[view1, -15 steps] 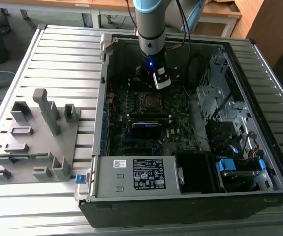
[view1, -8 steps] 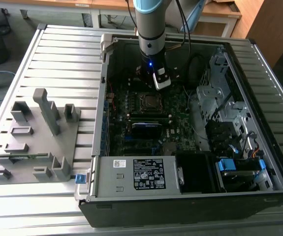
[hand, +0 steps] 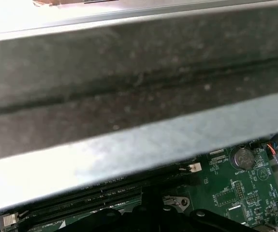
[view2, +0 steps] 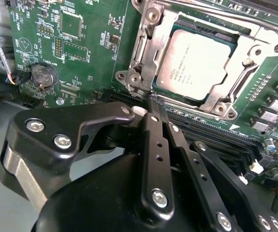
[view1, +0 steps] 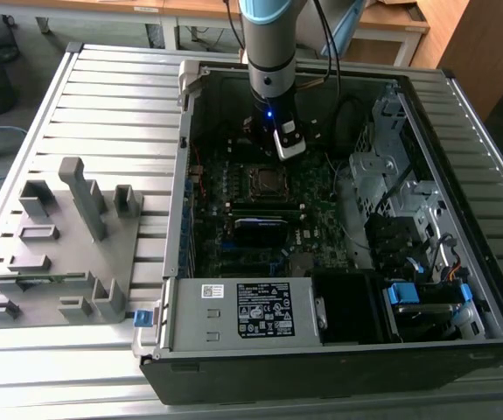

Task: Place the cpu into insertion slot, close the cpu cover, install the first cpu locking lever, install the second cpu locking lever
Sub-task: 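Install the first cpu locking lever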

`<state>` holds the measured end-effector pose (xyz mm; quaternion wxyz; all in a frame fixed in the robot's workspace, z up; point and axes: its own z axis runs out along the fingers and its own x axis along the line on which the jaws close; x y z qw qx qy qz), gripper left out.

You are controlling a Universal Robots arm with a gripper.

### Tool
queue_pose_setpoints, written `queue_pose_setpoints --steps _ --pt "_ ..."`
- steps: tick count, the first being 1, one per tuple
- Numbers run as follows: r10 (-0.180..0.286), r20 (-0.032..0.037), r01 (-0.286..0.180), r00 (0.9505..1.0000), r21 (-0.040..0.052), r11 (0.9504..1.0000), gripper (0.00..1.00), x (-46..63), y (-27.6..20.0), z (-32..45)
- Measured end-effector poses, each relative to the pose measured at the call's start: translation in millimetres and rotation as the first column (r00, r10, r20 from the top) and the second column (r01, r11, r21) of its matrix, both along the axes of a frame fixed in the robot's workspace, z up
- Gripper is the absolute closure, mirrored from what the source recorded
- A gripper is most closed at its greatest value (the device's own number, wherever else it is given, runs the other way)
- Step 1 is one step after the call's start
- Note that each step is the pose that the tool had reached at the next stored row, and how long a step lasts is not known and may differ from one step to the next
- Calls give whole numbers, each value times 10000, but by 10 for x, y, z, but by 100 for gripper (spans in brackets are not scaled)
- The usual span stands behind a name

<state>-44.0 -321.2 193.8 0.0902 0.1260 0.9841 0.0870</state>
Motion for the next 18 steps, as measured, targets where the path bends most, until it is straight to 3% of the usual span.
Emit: queue_pose_setpoints --steps 18 --pt "0 -7 0 10000 0 10000 90 25 -1 1"
